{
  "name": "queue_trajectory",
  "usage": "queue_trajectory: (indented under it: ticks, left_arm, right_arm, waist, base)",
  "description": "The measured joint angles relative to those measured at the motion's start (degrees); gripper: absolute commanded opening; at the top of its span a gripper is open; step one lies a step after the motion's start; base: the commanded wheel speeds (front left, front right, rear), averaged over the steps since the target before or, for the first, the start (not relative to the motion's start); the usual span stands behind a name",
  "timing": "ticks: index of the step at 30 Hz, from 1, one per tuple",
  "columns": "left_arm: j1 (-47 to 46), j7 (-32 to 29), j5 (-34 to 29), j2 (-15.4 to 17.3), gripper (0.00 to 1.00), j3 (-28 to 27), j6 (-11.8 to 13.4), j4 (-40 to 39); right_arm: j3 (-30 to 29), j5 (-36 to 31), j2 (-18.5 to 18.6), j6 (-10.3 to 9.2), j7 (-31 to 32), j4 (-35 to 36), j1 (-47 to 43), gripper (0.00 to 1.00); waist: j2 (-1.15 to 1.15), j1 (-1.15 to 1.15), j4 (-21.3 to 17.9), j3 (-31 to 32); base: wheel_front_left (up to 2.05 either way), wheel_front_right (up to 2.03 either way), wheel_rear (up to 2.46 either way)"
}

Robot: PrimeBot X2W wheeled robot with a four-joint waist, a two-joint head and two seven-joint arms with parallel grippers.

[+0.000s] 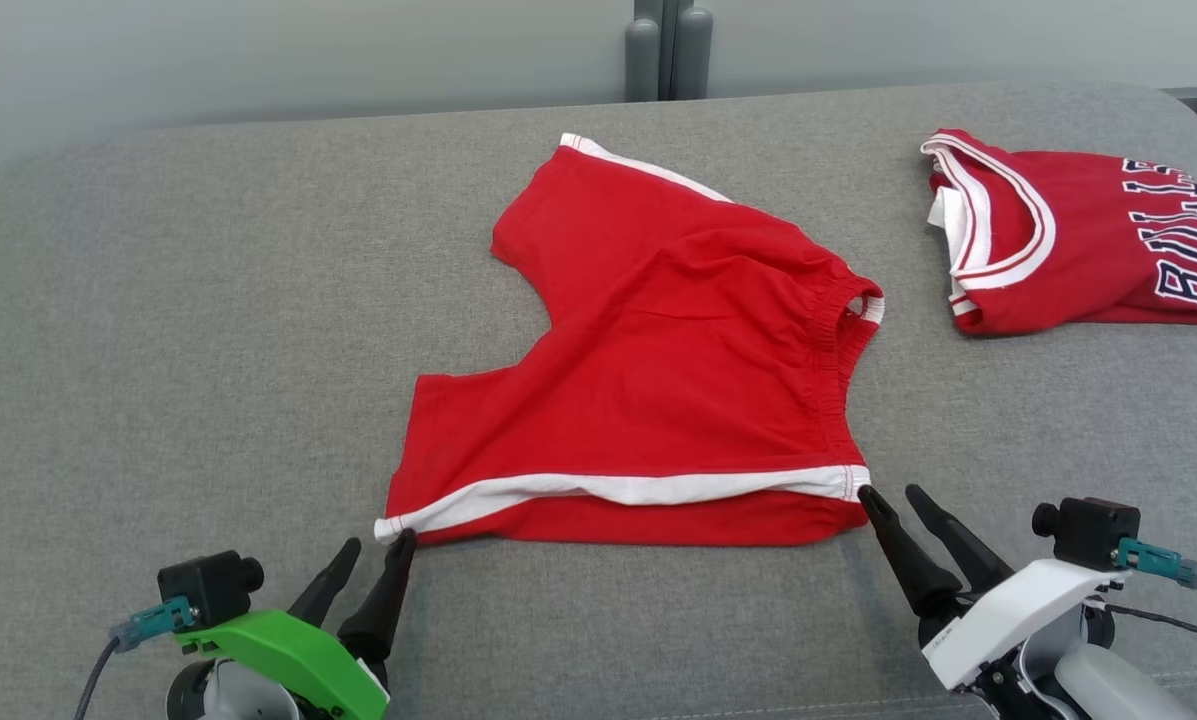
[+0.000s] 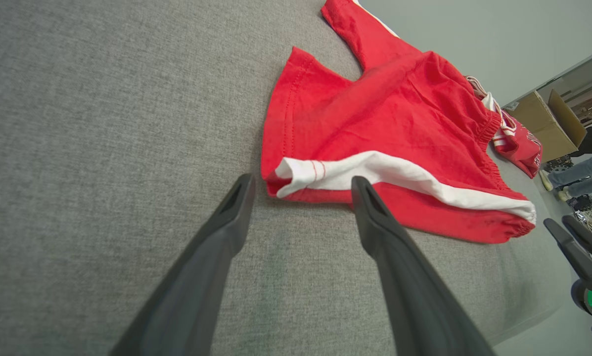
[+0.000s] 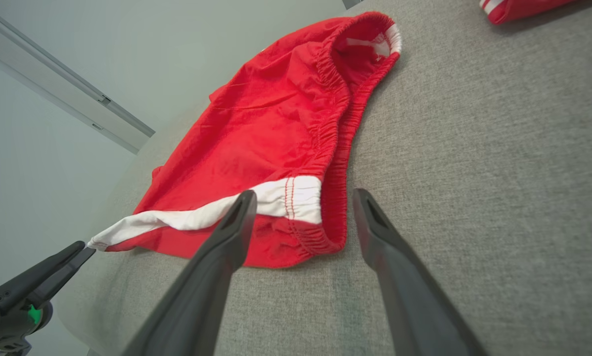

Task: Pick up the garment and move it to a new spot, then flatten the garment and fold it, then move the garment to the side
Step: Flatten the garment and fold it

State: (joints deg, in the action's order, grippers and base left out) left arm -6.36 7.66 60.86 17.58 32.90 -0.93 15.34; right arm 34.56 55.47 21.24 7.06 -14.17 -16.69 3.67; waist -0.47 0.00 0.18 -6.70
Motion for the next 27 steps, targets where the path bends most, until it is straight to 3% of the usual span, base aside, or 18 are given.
queue_trajectory:
  ticks: [27]
  left_arm:
    - [-1.5,-2.9,0.0,-0.1,1.00,1.5,0.5,0.8]
  right_arm:
    - [3.0,0.0,-2.0,0.00,2.7,-5.3,5.6,1.00]
  waist:
    - [0.00,0.00,0.0,-0.4]
  base:
    - [0.00,0.00,0.00]
